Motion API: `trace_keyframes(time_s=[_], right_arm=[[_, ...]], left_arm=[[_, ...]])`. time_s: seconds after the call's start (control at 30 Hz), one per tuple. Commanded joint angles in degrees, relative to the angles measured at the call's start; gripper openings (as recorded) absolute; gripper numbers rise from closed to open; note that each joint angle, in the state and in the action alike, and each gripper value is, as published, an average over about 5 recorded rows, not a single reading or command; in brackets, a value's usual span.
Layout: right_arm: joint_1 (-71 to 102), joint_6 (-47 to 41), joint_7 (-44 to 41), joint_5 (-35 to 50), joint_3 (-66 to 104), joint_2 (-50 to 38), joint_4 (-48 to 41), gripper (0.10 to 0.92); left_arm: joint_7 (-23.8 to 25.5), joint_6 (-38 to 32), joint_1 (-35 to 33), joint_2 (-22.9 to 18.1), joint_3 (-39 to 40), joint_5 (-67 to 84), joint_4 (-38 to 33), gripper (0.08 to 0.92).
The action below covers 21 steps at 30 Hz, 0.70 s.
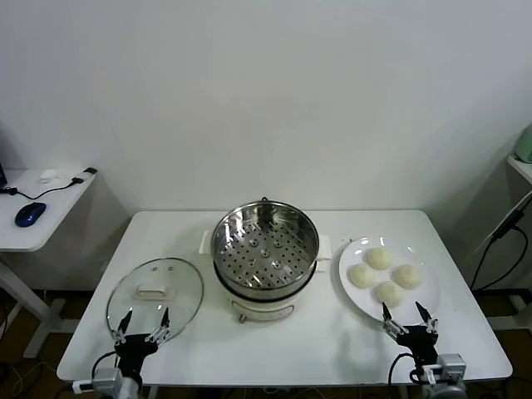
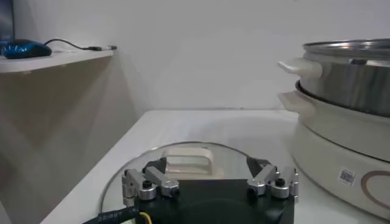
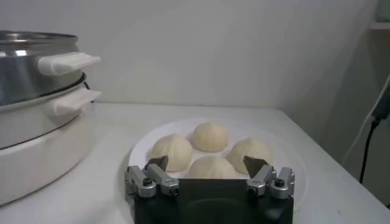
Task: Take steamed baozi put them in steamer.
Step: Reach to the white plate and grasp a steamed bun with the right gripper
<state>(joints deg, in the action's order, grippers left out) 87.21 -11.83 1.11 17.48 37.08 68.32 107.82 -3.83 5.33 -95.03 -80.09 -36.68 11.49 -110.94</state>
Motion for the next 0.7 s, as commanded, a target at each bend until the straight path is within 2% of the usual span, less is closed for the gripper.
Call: trace_keyframes(time_s=[0.03,0.13,0.27,0.47,0.57,0.7], right_arm=[[-5.0,-6.2,1.1,0.2,0.2,-3.2,0.3,0.823],[-12.9,-9.7,-0.7,0.3,-0.7,-9.0,-2.3,0.823],[-25.8,-10.3,-8.0,-2.0,-5.9,-19.4,-10.6,0.823],[-42.5,-9.8,-26.9,-4.4,-22.1,-37.9,-18.7,0.823],[-53.3,-5.1,-39.8,-6.0,-35.3,-45.6,-22.7,0.823],[-76.0,7.8,-55.3,-9.0,-59.5,-48.8,-31.5,0.823]], left_arm=[[0.0,0.1,0.0,0.0,0.1,0.0,-0.1,0.823],[0.0,0.1,0.0,0.0,0.2,-0.1,-0.3,0.823],[0.0,0.0,-0.1,0.0,0.3,-0.1,-0.4,0.823],[0.0,0.1,0.0,-0.1,0.8,-0.4,-0.3,0.823],[0.0,0.1,0.2,-0.2,0.9,-0.5,-0.1,0.823],[0.0,0.0,0.3,-0.2,0.9,-0.6,0.5,0.823]])
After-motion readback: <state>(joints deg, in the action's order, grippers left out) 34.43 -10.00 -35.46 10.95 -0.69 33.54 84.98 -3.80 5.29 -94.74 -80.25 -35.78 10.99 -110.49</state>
